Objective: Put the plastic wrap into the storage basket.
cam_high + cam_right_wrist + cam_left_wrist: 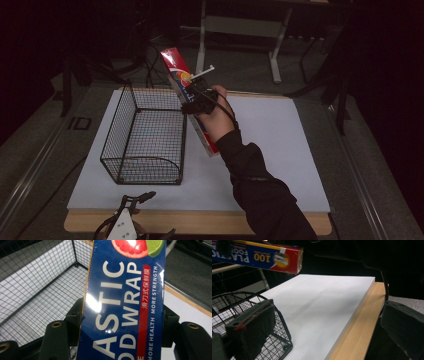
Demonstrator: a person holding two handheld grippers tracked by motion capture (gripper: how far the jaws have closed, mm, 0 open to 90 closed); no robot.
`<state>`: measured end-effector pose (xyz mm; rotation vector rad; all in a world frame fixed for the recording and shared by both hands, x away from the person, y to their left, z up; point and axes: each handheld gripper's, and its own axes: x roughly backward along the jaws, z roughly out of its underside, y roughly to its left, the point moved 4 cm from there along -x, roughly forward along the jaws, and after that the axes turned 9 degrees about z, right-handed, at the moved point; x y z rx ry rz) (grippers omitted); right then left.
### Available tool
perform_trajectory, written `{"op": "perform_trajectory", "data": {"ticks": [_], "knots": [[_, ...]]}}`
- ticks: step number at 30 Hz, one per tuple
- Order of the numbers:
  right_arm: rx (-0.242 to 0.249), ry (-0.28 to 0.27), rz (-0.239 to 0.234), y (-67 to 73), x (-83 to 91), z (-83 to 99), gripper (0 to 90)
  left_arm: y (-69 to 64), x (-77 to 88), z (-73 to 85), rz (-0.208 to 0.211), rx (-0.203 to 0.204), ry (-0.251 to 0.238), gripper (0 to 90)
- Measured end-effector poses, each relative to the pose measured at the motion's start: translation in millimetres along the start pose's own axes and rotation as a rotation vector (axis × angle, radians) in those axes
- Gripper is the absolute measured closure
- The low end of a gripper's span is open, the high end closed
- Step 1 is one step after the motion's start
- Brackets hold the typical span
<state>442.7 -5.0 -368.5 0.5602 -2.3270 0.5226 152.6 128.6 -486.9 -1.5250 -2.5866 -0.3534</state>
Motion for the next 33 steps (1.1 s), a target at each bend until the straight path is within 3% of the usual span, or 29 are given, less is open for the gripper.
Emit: {"op": "perform_trajectory", "data": {"ticks": [26, 33], "knots": [[0.086, -0.059, -0.064, 67.0, -10.5, -43.8, 39.0, -4.2, 6.4, -0.5, -0.011, 0.006, -0.009, 0.3], [0.083, -0.077, -0.083, 85.6, -16.3, -54.7, 38.9, -5.2, 12.9, 0.1, -0.029, 0.012, -0.014, 0.3]]}}
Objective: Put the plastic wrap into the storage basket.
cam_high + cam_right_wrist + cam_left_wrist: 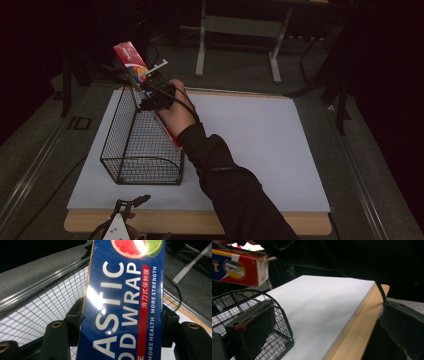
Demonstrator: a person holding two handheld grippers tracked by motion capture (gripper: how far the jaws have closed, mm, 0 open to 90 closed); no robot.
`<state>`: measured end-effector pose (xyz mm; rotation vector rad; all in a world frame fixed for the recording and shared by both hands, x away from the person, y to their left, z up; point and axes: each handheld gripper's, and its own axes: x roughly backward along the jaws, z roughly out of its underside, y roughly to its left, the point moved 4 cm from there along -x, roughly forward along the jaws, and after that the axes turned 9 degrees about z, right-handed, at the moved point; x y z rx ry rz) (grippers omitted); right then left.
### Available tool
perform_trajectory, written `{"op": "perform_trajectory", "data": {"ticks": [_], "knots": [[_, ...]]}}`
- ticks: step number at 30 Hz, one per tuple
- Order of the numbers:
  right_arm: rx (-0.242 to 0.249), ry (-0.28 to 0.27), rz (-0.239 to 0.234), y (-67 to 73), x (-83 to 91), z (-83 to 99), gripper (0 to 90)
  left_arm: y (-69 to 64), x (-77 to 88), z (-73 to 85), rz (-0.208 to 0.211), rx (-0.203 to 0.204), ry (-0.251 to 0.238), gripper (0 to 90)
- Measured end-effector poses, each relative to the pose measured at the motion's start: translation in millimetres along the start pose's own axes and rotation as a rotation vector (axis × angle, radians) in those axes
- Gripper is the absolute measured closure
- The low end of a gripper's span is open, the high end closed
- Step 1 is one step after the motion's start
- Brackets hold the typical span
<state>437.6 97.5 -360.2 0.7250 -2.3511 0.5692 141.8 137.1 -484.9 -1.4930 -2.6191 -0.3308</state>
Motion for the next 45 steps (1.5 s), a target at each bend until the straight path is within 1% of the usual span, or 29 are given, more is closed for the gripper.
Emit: {"op": "perform_trajectory", "data": {"ticks": [3, 8, 10, 13, 16, 22, 24, 28, 31, 33, 35, 37, 39, 42, 45], "knots": [[-0.002, -0.007, -0.003, 7.7, -5.4, -2.9, 38.9, -1.7, 2.1, 0.1, -0.003, 0.006, -0.004, 0.3], [-0.033, -0.027, -0.01, 19.0, -13.9, -4.9, 38.9, -3.7, 6.0, 0.9, -0.014, 0.009, -0.001, 0.3], [-0.033, -0.027, -0.012, 23.5, -17.8, -4.4, 39.0, -4.2, 7.6, 1.0, -0.021, 0.01, 0.0, 0.3], [-0.036, -0.017, -0.021, 29.8, -24.5, -2.3, 39.0, -4.9, 9.0, 1.5, -0.026, 0.011, 0.002, 0.3], [-0.029, -0.019, -0.013, 35.2, -32.6, 1.1, 39.0, -5.9, 10.0, 1.7, -0.029, 0.014, 0.002, 0.3], [-0.038, -0.012, -0.004, 42.0, -45.5, 8.7, 39.0, -6.0, 11.1, 1.9, -0.031, 0.015, 0.004, 0.3], [-0.043, -0.015, -0.012, 43.0, -48.3, 11.0, 39.0, -6.1, 10.9, 2.0, -0.03, 0.013, 0.006, 0.3], [-0.042, -0.008, -0.005, 44.9, -53.6, 15.8, 39.0, -6.1, 10.8, 1.9, -0.027, 0.015, 0.005, 0.3], [-0.04, 0.005, -0.013, 46.4, -57.8, 20.1, 39.0, -5.7, 10.8, 1.8, -0.035, 0.013, 0.004, 0.3], [-0.038, 0.023, -0.006, 48.5, -60.2, 24.3, 39.0, -5.4, 10.8, 1.9, -0.032, 0.016, 0.005, 0.3], [-0.046, 0.031, -0.013, 49.0, -62.5, 27.9, 39.0, -5.6, 10.4, 2.0, -0.032, 0.014, 0.007, 0.3], [-0.057, 0.03, -0.02, 47.8, -63.9, 31.3, 38.9, -5.8, 9.7, 1.9, -0.03, 0.014, 0.006, 0.3], [-0.054, 0.034, -0.012, 46.3, -65.2, 34.5, 38.9, -5.6, 8.9, 1.9, -0.027, 0.016, 0.008, 0.3], [-0.064, 0.052, -0.01, 43.5, -67.7, 40.2, 38.9, -6.0, 8.1, 2.0, -0.024, 0.014, 0.01, 0.3], [-0.085, 0.073, -0.028, 40.9, -69.6, 45.5, 38.9, -5.6, 7.9, 2.1, -0.024, 0.015, 0.01, 0.3]]}}
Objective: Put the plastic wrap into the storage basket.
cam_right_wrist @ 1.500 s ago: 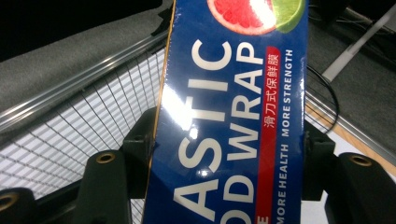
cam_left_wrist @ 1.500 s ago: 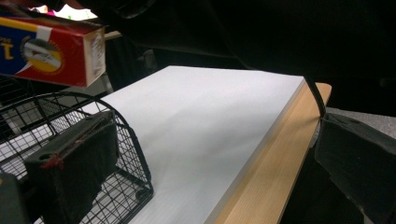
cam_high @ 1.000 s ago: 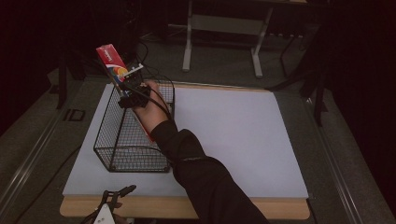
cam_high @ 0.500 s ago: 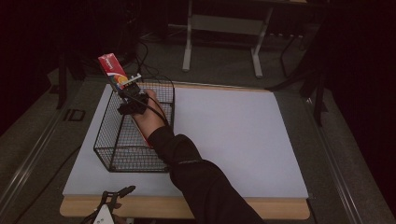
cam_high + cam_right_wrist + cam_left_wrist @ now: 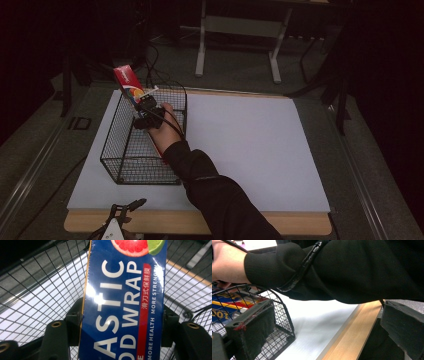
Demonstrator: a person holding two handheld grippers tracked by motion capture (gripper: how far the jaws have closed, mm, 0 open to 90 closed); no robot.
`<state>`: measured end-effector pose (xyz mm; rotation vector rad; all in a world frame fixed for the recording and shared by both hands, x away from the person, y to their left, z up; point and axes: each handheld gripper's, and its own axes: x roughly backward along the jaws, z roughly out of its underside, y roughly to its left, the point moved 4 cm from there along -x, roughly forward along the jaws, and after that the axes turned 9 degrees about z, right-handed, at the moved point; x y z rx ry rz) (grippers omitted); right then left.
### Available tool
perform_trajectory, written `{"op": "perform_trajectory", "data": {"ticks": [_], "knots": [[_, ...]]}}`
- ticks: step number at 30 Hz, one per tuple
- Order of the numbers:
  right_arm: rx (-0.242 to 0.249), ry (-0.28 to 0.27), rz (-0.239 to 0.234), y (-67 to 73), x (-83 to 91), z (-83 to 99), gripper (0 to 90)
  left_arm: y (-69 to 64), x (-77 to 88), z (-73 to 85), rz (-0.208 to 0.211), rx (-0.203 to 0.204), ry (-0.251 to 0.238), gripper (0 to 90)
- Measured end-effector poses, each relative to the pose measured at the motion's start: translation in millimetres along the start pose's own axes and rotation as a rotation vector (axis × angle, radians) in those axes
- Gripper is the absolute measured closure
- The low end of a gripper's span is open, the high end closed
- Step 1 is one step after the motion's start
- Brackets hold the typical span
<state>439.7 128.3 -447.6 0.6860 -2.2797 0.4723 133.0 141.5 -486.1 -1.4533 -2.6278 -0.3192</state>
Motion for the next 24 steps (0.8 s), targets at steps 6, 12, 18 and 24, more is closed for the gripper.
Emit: {"op": "perform_trajectory", "data": {"ticks": [6, 12, 18, 24], "knots": [[-0.003, 0.029, -0.016, -2.1, -3.2, 9.5, 38.6, -0.1, -1.4, 0.2, 0.004, -0.003, 0.003, 0.3], [-0.004, 0.063, -0.031, -2.7, -6.3, 17.5, 37.9, 0.3, -2.1, 0.3, 0.007, -0.002, 0.006, 0.3], [0.006, 0.107, -0.04, -3.3, -12.2, 26.4, 37.1, 0.3, -2.5, 0.4, 0.01, -0.001, 0.006, 0.3], [0.019, 0.101, -0.024, -5.9, -14.8, 28.7, 35.2, 0.2, -3.7, 0.6, 0.013, -0.001, 0.009, 0.3]]}}
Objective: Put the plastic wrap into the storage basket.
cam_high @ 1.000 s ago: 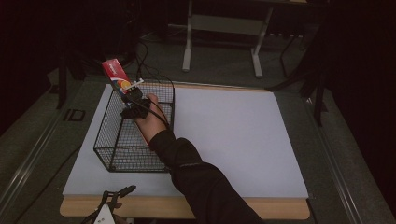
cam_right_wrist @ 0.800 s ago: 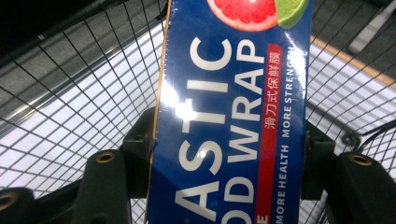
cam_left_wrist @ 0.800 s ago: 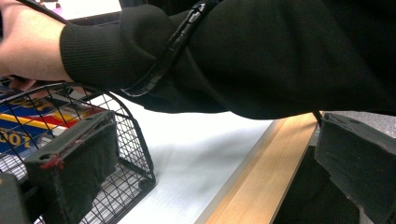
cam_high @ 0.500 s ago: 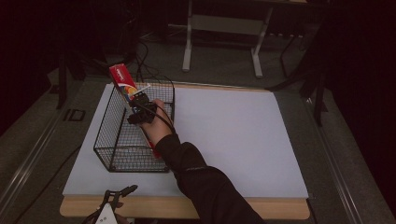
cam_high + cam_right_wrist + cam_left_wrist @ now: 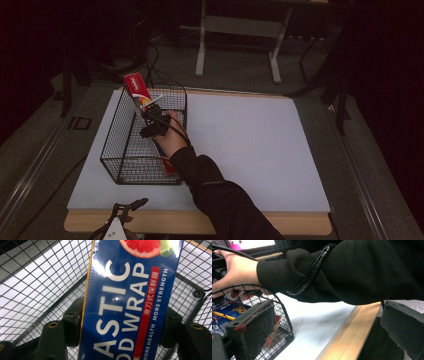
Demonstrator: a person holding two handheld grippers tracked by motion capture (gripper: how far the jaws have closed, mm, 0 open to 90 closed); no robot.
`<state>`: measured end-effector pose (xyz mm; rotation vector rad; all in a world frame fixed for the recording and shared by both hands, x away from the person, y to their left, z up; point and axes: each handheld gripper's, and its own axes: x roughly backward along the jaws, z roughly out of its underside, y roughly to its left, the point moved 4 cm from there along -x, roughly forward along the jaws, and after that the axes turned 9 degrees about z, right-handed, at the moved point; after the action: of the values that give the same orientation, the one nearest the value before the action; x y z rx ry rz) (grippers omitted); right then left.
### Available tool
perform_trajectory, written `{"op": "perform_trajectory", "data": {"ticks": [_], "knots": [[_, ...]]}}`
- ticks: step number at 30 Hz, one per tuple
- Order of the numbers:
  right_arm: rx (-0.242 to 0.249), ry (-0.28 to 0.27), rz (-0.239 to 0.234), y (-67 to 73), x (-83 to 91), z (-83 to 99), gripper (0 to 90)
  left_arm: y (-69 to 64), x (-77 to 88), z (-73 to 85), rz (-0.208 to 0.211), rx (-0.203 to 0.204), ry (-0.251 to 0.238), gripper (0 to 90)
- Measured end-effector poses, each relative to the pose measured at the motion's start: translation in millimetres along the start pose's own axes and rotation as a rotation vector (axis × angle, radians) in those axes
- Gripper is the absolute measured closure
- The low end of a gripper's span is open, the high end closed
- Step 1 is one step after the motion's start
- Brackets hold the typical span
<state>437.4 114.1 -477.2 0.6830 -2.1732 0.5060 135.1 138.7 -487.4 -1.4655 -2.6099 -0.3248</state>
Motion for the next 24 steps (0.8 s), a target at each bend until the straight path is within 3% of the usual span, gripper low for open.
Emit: {"op": "perform_trajectory", "data": {"ticks": [8, 11, 24], "knots": [[-0.011, 0.018, 0.002, -3.1, -7.5, 1.1, 35.0, 0.3, -0.7, 0.2, 0.005, 0.0, 0.002, 0.3], [0.001, 0.018, 0.027, -0.9, -8.1, -1.2, 35.2, 0.1, -0.7, 0.1, 0.009, 0.0, 0.0, 0.3], [-0.014, 0.005, -0.033, -5.7, -3.9, -1.5, 29.7, 0.1, -1.9, 0.4, 0.02, 0.001, 0.005, 0.3]]}}
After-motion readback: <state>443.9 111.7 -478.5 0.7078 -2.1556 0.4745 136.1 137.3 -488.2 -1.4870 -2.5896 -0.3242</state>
